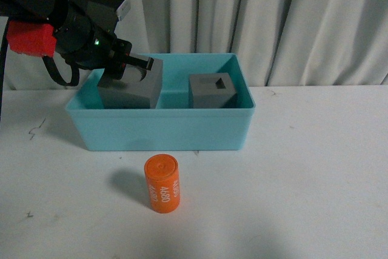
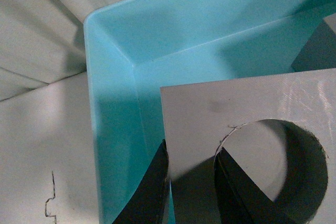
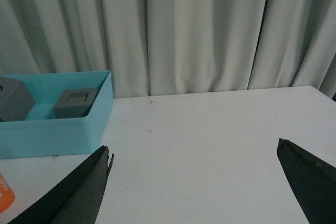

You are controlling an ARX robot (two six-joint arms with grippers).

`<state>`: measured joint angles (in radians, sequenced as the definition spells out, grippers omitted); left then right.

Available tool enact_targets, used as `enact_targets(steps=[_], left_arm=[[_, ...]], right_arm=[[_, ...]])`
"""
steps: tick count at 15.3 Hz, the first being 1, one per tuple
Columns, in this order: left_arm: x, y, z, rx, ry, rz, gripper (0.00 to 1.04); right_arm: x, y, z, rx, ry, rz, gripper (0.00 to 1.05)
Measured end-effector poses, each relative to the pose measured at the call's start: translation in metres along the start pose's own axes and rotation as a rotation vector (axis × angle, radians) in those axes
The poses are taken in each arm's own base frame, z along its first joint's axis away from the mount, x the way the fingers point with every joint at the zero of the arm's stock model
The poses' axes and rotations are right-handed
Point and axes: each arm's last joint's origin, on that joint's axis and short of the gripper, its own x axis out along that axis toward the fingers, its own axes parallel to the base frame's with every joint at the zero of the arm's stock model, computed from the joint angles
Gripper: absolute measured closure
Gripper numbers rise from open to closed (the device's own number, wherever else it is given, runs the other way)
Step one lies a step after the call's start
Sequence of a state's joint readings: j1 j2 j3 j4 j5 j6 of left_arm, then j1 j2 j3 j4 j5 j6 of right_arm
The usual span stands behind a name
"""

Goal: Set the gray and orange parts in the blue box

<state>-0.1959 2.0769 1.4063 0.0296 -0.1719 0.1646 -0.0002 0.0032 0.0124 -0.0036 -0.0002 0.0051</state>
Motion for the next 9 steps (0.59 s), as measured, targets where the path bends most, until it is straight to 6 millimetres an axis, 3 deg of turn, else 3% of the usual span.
enact_targets(steps=[6,9], left_arm=[[0.006,0.013,0.002,-0.019,-0.002,0.029,0.86],[0.01,0.02,0.0,-0.028,0.01,0.038,0.53]], right_arm=[[0.0,0.0,0.0,0.0,0.0,0.0,0.06],[0.0,0.0,0.0,0.0,0.0,0.0,0.06]])
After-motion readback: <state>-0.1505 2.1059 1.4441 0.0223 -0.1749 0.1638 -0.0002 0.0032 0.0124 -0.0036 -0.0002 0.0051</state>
